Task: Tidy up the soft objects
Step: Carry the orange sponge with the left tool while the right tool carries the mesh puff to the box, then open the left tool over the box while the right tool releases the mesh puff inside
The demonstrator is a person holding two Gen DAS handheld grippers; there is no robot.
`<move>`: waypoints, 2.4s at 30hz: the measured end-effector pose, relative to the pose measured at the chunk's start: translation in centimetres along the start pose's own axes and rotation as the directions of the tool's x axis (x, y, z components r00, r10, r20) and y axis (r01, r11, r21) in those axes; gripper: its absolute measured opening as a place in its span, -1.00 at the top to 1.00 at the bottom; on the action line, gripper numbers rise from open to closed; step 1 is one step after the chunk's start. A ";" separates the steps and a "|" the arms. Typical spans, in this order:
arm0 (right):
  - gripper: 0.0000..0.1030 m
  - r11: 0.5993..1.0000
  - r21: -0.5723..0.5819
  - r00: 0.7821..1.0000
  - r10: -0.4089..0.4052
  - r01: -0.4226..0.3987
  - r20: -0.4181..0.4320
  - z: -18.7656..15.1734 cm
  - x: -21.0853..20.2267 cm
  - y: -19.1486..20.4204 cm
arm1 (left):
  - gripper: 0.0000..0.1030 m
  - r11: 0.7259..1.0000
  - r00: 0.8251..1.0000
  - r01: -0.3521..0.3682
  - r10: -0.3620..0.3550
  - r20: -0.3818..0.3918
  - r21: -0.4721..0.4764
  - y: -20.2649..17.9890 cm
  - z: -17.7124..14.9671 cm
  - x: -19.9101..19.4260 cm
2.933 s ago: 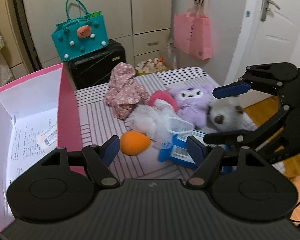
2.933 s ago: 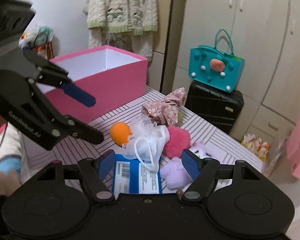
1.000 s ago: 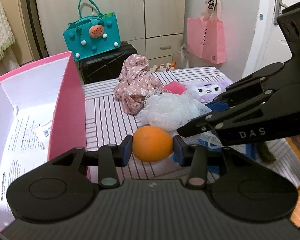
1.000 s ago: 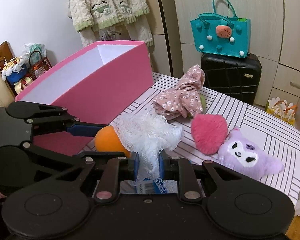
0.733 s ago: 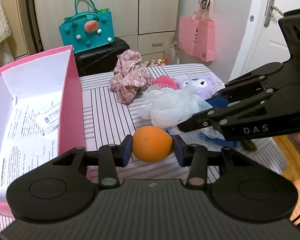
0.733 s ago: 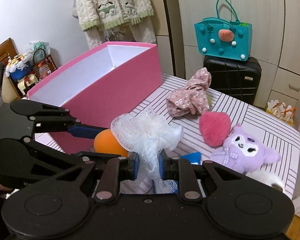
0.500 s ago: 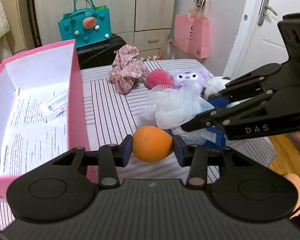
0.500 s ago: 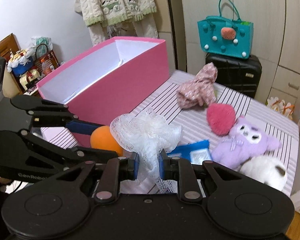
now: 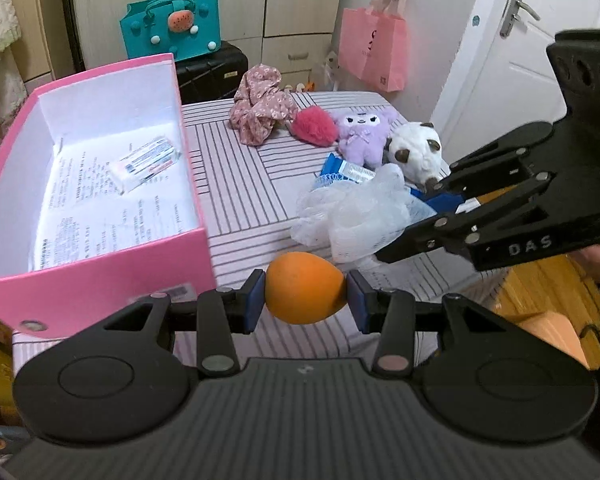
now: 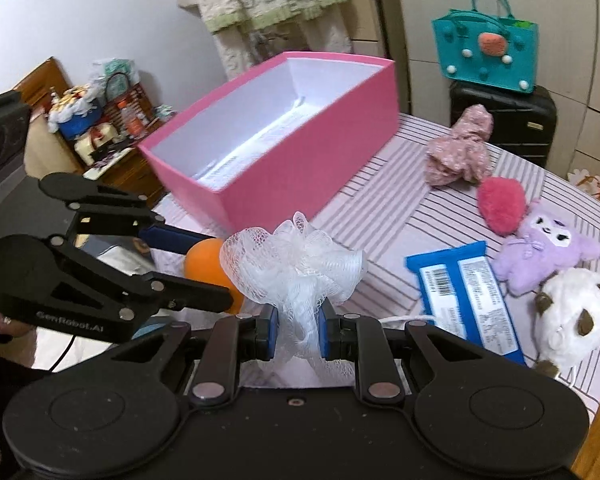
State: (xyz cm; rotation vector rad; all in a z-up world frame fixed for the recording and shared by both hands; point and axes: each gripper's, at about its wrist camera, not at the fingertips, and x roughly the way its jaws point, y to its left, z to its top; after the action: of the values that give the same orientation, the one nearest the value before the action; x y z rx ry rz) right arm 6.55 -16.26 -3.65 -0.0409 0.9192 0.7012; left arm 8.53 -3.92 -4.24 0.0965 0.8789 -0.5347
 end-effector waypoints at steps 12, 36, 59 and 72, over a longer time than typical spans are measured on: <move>0.54 0.987 -0.149 0.997 0.063 -0.055 0.050 3.7 -2.9 5.5 | 0.17 0.999 0.999 -0.029 0.029 0.013 0.018 1.9 0.1 -6.2; 0.54 0.966 -0.239 0.981 0.131 -0.095 0.141 16.3 3.0 6.0 | 0.17 0.981 0.969 -0.184 0.193 0.154 -0.068 11.3 7.3 -8.4; 0.54 0.866 -0.499 0.968 -0.137 0.014 -0.210 16.9 16.7 4.0 | 0.17 0.962 0.976 -0.213 0.217 0.005 -0.171 20.4 11.0 4.5; -0.21 0.861 -0.500 0.978 -0.172 0.090 -0.119 17.9 15.0 3.3 | 0.12 0.974 0.993 -0.119 0.112 -0.049 -0.194 20.7 12.8 9.9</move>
State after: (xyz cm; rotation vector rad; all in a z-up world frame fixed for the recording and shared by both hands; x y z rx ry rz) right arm 23.52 0.10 -2.83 -0.6197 0.8600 0.7983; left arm 32.69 6.25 -6.27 -0.0227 0.9525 -0.3363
